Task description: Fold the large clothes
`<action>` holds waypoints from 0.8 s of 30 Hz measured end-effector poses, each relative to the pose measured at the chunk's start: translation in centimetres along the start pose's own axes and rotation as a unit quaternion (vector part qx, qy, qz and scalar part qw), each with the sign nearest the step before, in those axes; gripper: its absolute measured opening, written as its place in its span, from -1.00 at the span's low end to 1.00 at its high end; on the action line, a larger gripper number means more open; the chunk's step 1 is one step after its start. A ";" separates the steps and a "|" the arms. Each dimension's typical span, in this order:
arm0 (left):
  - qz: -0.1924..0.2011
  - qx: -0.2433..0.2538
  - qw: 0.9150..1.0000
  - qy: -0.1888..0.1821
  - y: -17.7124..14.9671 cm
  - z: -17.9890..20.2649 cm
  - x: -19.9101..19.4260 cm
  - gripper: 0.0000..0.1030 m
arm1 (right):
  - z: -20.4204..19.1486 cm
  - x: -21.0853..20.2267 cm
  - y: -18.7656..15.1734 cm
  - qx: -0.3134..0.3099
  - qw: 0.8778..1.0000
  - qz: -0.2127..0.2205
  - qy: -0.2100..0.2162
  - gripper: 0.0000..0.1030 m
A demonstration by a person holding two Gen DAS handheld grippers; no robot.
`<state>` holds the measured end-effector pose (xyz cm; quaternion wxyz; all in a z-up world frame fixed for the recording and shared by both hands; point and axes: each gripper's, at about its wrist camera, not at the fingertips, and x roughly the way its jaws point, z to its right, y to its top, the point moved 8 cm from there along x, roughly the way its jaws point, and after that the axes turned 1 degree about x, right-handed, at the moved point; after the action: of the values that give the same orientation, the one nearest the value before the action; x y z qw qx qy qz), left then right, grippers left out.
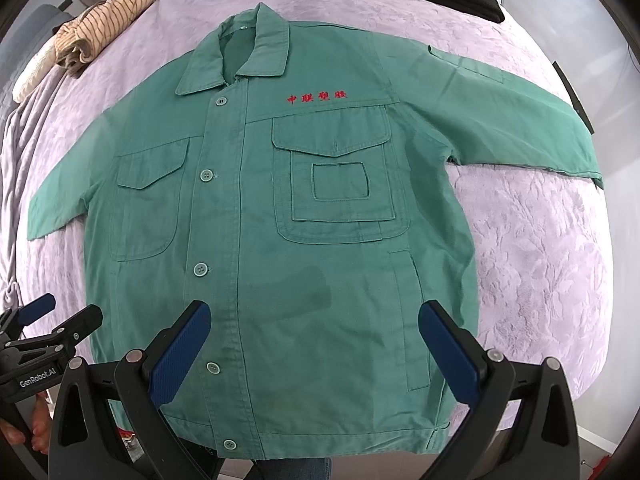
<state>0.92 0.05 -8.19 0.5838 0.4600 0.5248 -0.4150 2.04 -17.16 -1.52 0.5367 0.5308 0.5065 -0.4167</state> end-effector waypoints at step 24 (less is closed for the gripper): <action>-0.002 0.001 1.000 0.015 0.1 -0.6 0.2 1.00 | -0.3 0.3 0.2 -0.004 1.000 -0.003 0.000 1.00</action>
<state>0.85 0.66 -8.40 0.5749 0.4658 0.5336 -0.4096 2.23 -16.78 -1.71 0.5376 0.5274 0.5095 -0.4162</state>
